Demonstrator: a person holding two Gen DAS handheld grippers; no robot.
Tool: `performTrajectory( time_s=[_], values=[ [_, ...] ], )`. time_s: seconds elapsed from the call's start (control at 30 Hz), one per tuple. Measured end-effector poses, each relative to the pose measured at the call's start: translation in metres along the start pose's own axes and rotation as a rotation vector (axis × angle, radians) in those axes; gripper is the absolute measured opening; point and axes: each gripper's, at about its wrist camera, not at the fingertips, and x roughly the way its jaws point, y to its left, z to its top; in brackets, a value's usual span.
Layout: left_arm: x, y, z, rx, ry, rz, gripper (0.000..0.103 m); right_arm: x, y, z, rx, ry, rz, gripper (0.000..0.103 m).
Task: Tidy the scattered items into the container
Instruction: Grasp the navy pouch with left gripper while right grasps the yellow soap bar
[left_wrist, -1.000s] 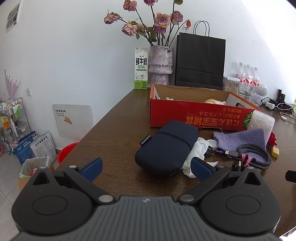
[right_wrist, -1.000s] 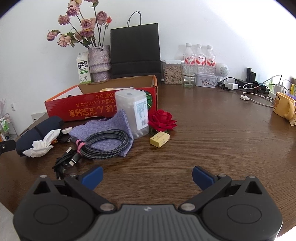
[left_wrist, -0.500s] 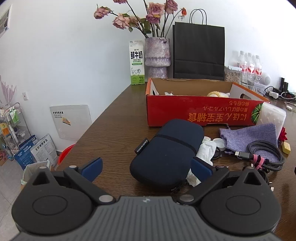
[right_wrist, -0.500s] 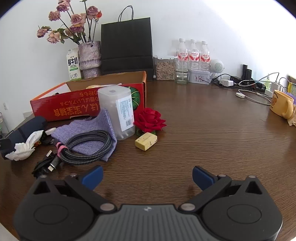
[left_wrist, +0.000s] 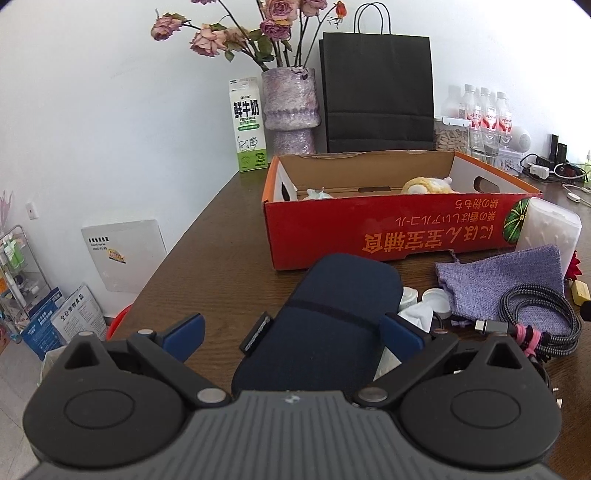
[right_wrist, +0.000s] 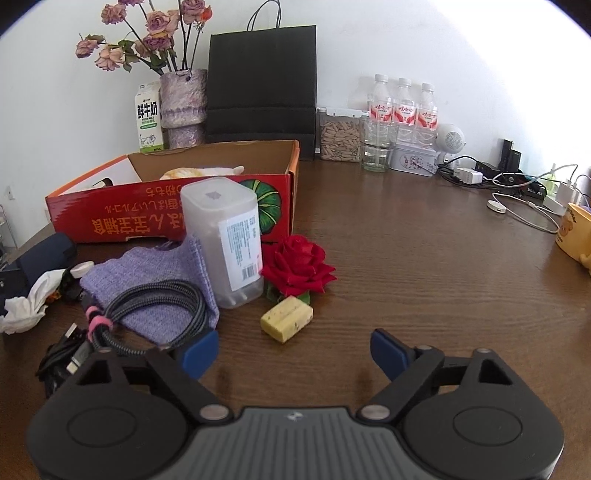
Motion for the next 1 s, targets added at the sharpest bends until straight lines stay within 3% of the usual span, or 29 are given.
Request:
performTrajectory(
  time_s=[0.23,0.5,0.73,0.9,1.0],
  values=[
    [0.015,-0.01,0.012,0.045,0.01,0.0,0.103,0.022,-0.001,0.016,0.013,0.024,0.015,0.064],
    [0.031,-0.014,0.012,0.053,0.075,-0.016,0.103,0.033,-0.002,0.017,0.023,0.025,0.022,0.064],
    [0.043,-0.006,0.006,-0.016,0.129,-0.035,0.102,0.033,-0.002,0.014,0.026,0.005,0.015,0.061],
    [0.047,0.0,0.002,-0.061,0.153,-0.06,0.097,0.03,-0.003,0.012,0.034,-0.003,0.005,0.047],
    [0.045,0.0,0.002,-0.067,0.142,-0.069,0.084,0.027,0.0,0.011,0.02,-0.007,0.009,0.034]
  ],
)
